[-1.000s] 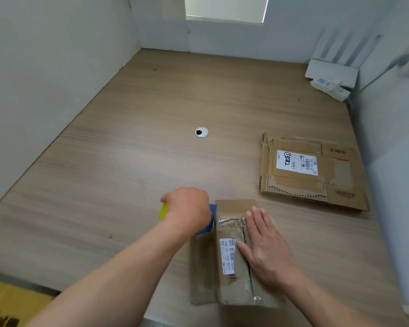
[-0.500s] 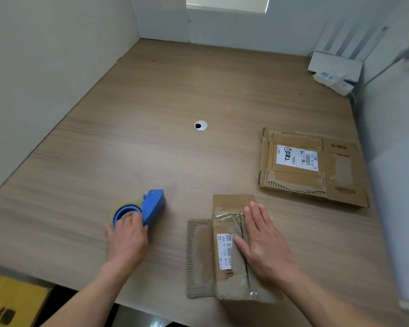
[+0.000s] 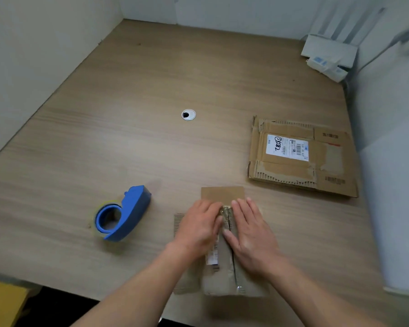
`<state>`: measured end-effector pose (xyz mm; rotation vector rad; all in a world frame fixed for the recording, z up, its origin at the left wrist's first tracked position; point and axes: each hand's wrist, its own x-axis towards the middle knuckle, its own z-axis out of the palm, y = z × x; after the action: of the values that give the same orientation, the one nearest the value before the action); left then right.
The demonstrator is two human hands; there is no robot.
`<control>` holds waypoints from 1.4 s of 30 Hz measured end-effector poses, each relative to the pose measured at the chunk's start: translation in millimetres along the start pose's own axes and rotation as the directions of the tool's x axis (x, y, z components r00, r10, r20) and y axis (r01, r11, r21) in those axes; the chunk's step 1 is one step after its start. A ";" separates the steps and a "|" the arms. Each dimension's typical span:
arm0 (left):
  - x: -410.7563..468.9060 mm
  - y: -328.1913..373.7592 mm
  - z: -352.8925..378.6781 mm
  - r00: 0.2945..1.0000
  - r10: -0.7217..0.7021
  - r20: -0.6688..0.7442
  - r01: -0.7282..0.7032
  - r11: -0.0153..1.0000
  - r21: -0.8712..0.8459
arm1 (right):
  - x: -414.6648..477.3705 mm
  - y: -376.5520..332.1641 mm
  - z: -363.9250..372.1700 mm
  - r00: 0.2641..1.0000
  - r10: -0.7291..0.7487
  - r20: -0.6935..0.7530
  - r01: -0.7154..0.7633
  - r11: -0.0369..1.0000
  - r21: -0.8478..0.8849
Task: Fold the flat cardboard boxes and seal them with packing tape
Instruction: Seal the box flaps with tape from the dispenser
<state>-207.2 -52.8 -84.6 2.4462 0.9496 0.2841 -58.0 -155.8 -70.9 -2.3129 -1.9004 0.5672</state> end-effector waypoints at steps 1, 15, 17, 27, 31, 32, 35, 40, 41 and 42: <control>5.3 -1.7 1.8 1.000 -0.025 0.013 0.025 1.000 0.009 | 1.8 2.0 -3.5 1.000 0.003 0.000 -0.003 0.999 0.032; 33.9 12.0 14.3 0.717 -0.695 0.055 0.635 0.618 -0.464 | 30.0 24.6 3.1 0.919 0.393 -0.041 -0.224 0.604 0.765; 35.3 8.3 17.9 0.698 -0.712 0.074 0.655 0.594 -0.468 | 27.8 23.2 1.1 0.904 0.427 0.032 -0.238 0.439 0.867; 39.0 18.3 0.2 0.643 -0.715 0.273 0.719 0.442 -0.537 | 30.3 20.0 -7.3 0.875 0.444 0.192 -0.341 0.285 0.896; -2.3 40.2 -16.1 0.706 -0.694 0.141 0.662 0.575 -0.482 | 21.9 11.2 -1.5 0.837 0.529 0.139 -0.328 0.283 0.901; -20.3 44.4 -18.6 0.732 -0.672 0.114 0.644 0.627 -0.438 | 17.3 8.4 3.1 0.821 0.557 0.122 -0.322 0.278 0.905; -78.1 42.1 -20.2 0.775 -0.607 0.172 0.626 0.704 -0.335 | 2.9 -0.6 17.9 0.757 0.649 0.075 -0.314 0.261 0.913; -136.9 22.1 -20.1 0.733 -0.601 0.318 0.678 0.682 -0.274 | -22.8 -17.6 29.4 0.592 0.806 0.016 -0.345 0.236 0.908; -137.8 18.7 -20.1 0.714 -0.615 0.336 0.699 0.652 -0.293 | -28.9 -20.5 29.7 0.524 0.851 0.008 -0.352 0.208 0.913; -134.3 16.9 -20.1 0.694 -0.626 0.356 0.720 0.614 -0.324 | -35.0 -22.7 31.7 0.455 0.891 0.001 -0.357 0.181 0.916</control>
<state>-303.5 -147.0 -60.6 1.5100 1.4520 -0.0377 -95.2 -189.5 -85.6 -2.0555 -0.0308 0.5553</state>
